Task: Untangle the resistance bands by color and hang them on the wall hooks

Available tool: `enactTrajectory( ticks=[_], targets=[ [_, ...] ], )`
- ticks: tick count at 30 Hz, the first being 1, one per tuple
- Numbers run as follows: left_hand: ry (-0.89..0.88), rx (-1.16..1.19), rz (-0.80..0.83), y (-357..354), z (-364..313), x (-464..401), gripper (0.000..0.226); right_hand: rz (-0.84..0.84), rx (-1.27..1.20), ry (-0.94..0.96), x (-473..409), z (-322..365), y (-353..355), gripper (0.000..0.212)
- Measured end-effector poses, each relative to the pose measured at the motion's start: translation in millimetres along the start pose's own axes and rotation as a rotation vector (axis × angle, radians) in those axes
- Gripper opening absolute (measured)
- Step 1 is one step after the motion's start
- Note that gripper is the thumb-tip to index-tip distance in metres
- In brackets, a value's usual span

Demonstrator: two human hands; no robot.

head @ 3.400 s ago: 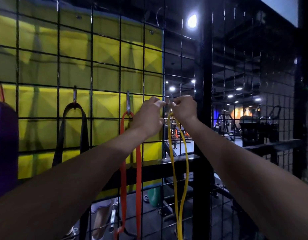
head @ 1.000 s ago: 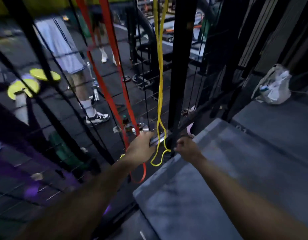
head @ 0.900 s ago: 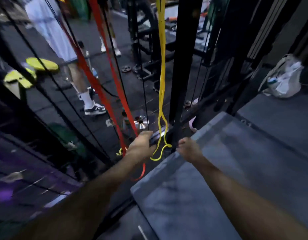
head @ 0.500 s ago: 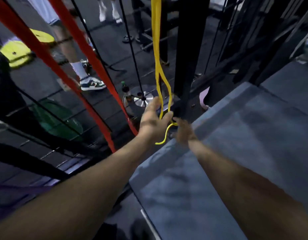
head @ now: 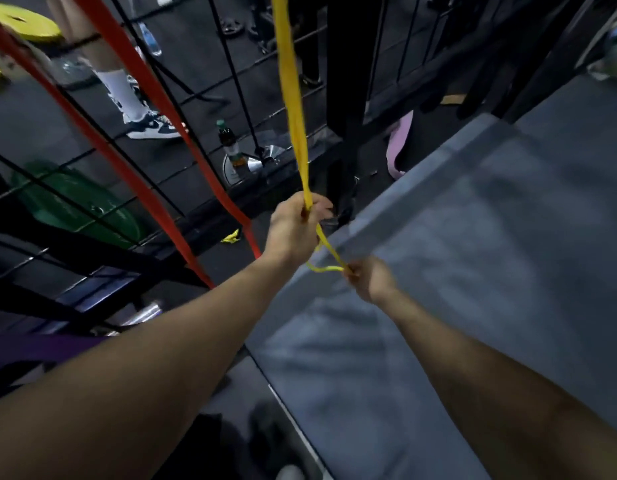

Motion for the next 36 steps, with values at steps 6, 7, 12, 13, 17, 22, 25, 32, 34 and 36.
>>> enactTrajectory(
  ticks=[6,7,12,13,17,22,25,32,34,36],
  targets=[
    [-0.016,0.043,-0.017,9,6,2,0.016,-0.096,-0.022,-0.228,10,-48,-17,0.019],
    [-0.011,0.042,-0.017,9,6,3,0.016,-0.095,0.001,-0.258,11,-50,-17,0.022],
    [-0.006,0.042,-0.054,12,2,3,0.014,-0.18,0.076,-0.302,8,-39,-8,0.019],
    [0.004,0.037,-0.059,14,2,3,0.014,-0.2,0.086,-0.289,7,-37,-6,0.019],
    [0.023,-0.023,-0.068,24,3,-2,0.013,-0.21,0.041,-0.3,4,-39,-7,0.024],
    [0.02,-0.011,-0.057,29,7,-10,0.013,-0.193,0.116,-0.328,5,-51,-18,0.024],
    [0.005,-0.032,-0.062,29,7,-13,0.012,-0.232,0.151,-0.306,4,-50,-21,0.026],
    [0.003,0.029,-0.042,21,1,-17,0.01,-0.171,-0.045,-0.143,-2,-21,-25,0.024],
    [0.0,0.057,-0.025,20,0,-12,0.012,-0.154,-0.071,-0.128,3,-16,-22,0.029],
    [0.034,0.088,0.009,20,-1,-4,0.025,-0.11,-0.073,-0.116,8,-12,-18,0.036]
  ],
)
Point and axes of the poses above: each hand's wrist, its own x-axis away from the middle knuckle, its own y-axis out of the back of the hand, z = x × y, the point moved 4 cm from there along -x, towards the middle knuckle, and after that the axes turned 14 degrees about x, right-handed, at the moved point
